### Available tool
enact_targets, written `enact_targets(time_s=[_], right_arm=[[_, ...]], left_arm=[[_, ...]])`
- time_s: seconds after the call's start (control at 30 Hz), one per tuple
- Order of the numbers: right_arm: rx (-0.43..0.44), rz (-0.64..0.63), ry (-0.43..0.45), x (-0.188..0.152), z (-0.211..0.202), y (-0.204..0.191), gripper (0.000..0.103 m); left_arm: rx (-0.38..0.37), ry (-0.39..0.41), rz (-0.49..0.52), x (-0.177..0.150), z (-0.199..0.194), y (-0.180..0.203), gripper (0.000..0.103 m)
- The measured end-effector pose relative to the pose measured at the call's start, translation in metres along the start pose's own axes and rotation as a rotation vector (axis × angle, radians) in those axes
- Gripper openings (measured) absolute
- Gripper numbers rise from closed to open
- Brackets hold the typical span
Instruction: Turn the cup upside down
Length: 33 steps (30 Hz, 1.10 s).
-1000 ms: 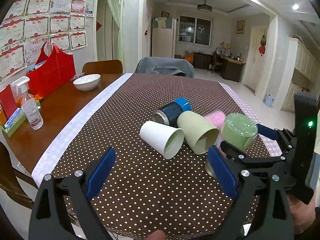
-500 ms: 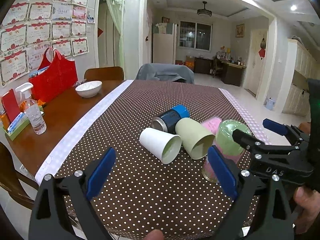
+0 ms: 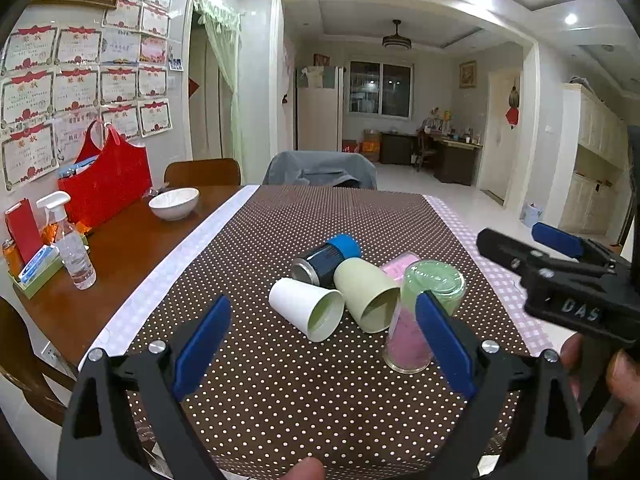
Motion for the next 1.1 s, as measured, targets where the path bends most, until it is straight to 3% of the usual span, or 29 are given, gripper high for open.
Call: enact_targets(time_s=[0.4, 0.83, 1.1], right_arm=[[-0.005, 0.051, 0.054, 0.002, -0.039, 0.006, 0.097], [-0.113, 0.055, 0.107, -0.013, -0.06, 0.018, 0.097], [-0.127, 0.05, 0.113, -0.016, -0.059, 0.018, 0.097]], left_arm=[[-0.009, 0.025, 0.002, 0.003, -0.016, 0.008, 0.092], [0.01, 0.055, 0.006, 0.006, -0.028, 0.012, 0.092], [0.017, 0.072, 0.009, 0.007, -0.032, 0.012, 0.092]])
Point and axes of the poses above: each gripper's, at about its wrist camera, not at the fingertips, and z roughly the way its jaws point, y to its right, x to its top, the point moved 10 cm from there along z, roughly the way its jaws point, and after that the axes turned 3 degrees about -y, right-handed, at the moved point
